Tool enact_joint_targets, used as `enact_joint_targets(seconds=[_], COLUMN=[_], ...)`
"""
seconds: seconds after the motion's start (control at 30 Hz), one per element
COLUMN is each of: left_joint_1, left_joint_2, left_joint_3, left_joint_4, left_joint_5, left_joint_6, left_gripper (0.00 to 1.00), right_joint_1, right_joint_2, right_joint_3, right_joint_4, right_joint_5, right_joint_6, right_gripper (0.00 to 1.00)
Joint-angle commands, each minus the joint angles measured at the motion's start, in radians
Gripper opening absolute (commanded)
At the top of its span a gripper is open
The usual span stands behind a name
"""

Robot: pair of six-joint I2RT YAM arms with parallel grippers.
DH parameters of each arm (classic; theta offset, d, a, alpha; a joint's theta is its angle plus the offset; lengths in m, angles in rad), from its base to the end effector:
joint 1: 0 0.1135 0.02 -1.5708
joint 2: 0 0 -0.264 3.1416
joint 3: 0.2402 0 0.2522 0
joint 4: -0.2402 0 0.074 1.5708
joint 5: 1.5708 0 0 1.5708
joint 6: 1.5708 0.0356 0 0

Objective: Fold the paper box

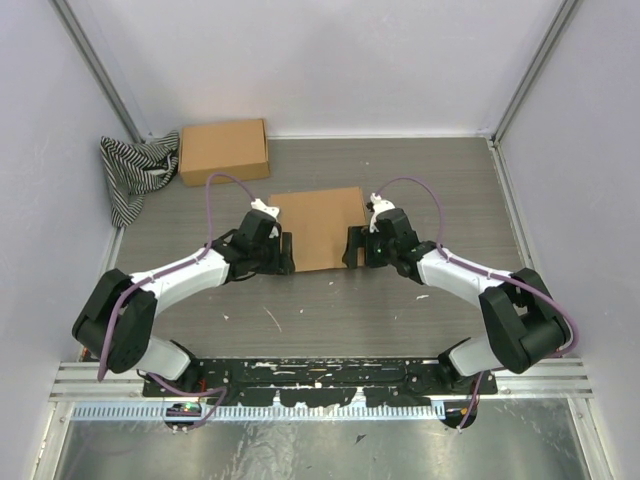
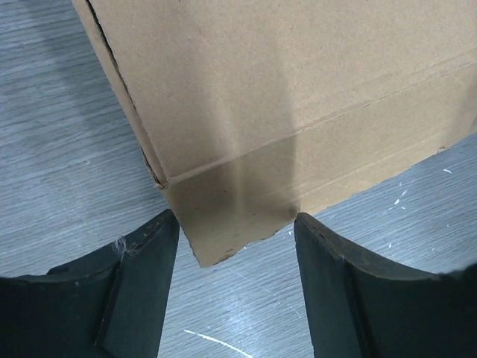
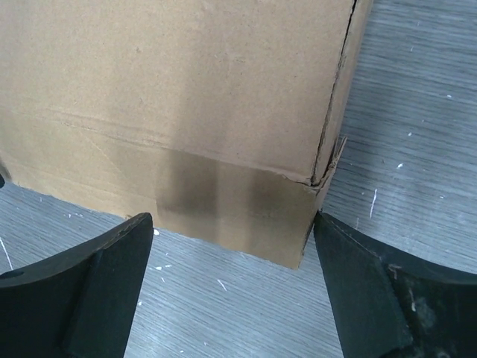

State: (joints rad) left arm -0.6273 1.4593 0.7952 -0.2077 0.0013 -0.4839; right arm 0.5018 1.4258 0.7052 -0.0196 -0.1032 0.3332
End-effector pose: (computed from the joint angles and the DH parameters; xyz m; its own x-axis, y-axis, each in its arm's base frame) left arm 0.2356 -0.1709 0.1882 -0.8220 0.0213 -0.5691 0.2319 0.9253 -0.3002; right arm 0.2492 0.1409 0.1844 -0.7371 -0.0333 -0.6750 -0.3217 0.8956 0.3071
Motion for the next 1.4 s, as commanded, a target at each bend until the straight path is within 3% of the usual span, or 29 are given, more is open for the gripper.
enact_joint_targets(seconds=[0.0, 0.4, 0.77, 1.37], left_joint_1=[-0.002, 0.001, 0.037, 0.131], left_joint_2=[0.001, 0.027, 0.042, 0.004], left_joint_3=[0.049, 0.207, 0.243, 0.244], left_joint_4=[-0.021, -0.288, -0.381, -0.425], left_joint_5=[0.047, 0.062, 0.090, 0.323], left_joint_6=[-0.019, -0.033, -0.027, -0.023], left_gripper=[0.68, 0.56, 0.54, 0.49], right_joint_1=[0.006, 0.006, 0.006, -0.020], right_joint_2=[-0.023, 0.015, 0.040, 0.093], right_joint_3=[0.057, 0.227, 0.354, 0.363], right_joint_4=[-0.025, -0.330, -0.525, -0.586], right_joint_5=[-0.055, -0.023, -0.047, -0.249], right_joint_6=[0.032, 0.053, 0.042, -0.002], right_gripper=[0.91, 0.78, 0.76, 0.71])
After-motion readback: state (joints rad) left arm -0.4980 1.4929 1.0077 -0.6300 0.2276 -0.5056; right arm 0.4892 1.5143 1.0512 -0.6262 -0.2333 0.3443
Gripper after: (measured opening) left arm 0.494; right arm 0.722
